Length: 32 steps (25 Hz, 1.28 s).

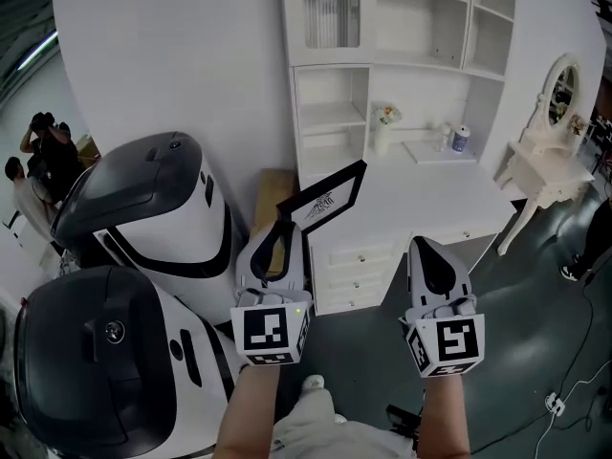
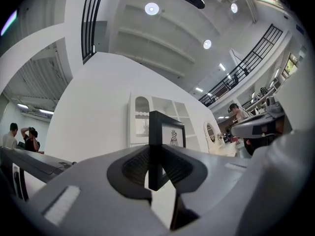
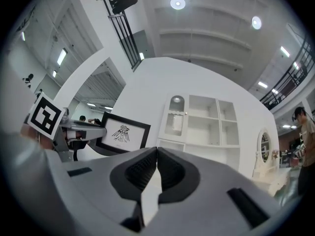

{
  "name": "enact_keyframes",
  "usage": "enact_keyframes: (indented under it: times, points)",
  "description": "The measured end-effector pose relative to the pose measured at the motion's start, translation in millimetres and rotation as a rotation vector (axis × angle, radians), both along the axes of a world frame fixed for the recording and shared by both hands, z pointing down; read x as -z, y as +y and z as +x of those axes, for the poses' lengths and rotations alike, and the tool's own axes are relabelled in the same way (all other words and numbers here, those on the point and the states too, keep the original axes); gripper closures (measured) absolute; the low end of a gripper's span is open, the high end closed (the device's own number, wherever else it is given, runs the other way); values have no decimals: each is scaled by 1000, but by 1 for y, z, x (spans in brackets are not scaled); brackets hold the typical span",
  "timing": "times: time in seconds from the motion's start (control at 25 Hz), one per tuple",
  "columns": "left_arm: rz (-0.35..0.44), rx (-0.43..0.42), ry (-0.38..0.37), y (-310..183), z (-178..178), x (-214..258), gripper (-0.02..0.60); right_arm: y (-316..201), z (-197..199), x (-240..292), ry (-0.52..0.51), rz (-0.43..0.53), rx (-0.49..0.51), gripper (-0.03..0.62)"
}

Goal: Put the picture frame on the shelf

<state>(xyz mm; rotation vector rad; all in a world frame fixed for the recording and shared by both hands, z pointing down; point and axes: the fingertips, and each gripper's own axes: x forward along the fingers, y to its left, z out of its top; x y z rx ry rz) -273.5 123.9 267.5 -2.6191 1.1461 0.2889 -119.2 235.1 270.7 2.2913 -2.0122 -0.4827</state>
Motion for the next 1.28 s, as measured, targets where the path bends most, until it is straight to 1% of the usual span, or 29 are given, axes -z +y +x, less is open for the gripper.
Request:
enact_keyframes:
  times: [0.16,0.36,0.44,0.72,1.0,1.28]
  points:
    - [-7,-5,-9,-22,18,-8,502,-22,20,-13,-29,-24,-11,585]
    - [-12,-21,-4,-60,43,-9,502,-54,50,-11,-34,-7,-38,585]
    - [-11,-21,3,-81,52,-6,502,-71,61,-6,-26,-4,-49,585]
    - [-44,-10,33,-163,89,-4,502,-142,96,-4,1,-27,-61,585]
    - [-43,-30,43,-248,131,2,502,-218,133,1,13,-31,-95,585]
    - [-63,-25,61,-311,158,0,502,-276,158,-7,14,-53,-111,585]
